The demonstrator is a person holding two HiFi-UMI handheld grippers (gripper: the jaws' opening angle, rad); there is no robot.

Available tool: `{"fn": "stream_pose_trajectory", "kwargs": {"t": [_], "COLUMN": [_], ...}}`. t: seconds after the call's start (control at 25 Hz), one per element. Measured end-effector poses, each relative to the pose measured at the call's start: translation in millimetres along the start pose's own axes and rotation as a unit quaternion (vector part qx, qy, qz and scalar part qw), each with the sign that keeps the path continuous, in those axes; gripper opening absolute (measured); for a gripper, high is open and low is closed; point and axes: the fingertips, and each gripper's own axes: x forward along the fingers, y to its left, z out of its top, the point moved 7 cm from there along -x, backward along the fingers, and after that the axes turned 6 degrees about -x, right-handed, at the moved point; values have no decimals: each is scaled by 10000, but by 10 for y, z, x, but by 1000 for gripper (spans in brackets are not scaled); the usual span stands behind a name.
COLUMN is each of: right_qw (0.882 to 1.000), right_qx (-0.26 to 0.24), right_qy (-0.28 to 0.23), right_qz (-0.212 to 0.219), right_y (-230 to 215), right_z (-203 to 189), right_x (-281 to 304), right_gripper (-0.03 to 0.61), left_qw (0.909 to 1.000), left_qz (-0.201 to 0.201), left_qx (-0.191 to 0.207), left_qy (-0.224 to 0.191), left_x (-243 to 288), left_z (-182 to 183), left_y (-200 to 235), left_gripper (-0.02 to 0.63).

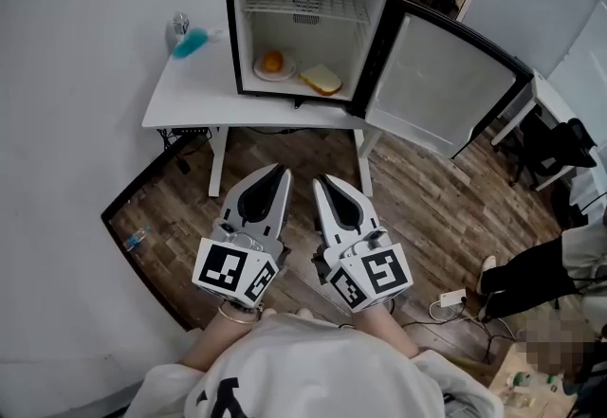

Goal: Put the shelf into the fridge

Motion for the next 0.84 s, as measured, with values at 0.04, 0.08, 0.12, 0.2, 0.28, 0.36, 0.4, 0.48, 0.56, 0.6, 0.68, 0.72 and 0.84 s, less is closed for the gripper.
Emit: {"fn": "stream_pose_trajectory", "kwargs": {"t": [0.04,0.08,0.12,0.2,0.28,0.36,0.4,0.48,0.56,0.6,0.68,0.72,0.84], "right_qw": [10000,10000,10000,10000,10000,10000,10000,10000,10000,10000,9999,9999,9999], "right_qx": [26,30,17,-14,-10,32,36,-2,-23,-16,-4,-7,-17], "right_qy": [-5,-14,-25,-35,-41,-35,-20,-7,-39,-61,-108,-127,-147], "right_qz": [0,-2,-4,-6,-7,-2,0,7,7,-6,-44,-61,-89], "right_y": [6,8,4,-9,-16,-3,10,21,2,-8,-21,-26,-32], "right_z": [-5,-4,2,16,15,-4,-12,4,52,73,93,95,81], "right_x": [-7,-13,-17,-32,-41,-42,-50,-70,-84,-97,-131,-145,-179], "right_gripper": [38,38,38,38,38,38,38,38,38,38,38,38,38], "left_qw": [10000,10000,10000,9999,9999,9999,9998,9999,9999,9999,9999,9999,9999], "left_qz": [0,-5,-16,-30,-14,14,22,23,33,45,66,68,53], "left_qx": [-19,-41,-71,-109,-104,-132,-136,-119,-148,-156,-139,-132,-131], "left_qy": [14,18,14,27,64,94,108,106,51,29,17,22,47], "left_x": [-2,2,14,26,15,-7,-20,-28,-16,-19,-37,-44,-61], "left_z": [-4,-6,-9,-32,-62,-78,-80,-62,-27,-16,-18,-27,-67], "left_y": [3,4,3,-9,-9,3,-1,-31,-56,-66,-80,-87,-119], "left_gripper": [20,20,20,20,20,20,20,20,20,20,20,20,20]}}
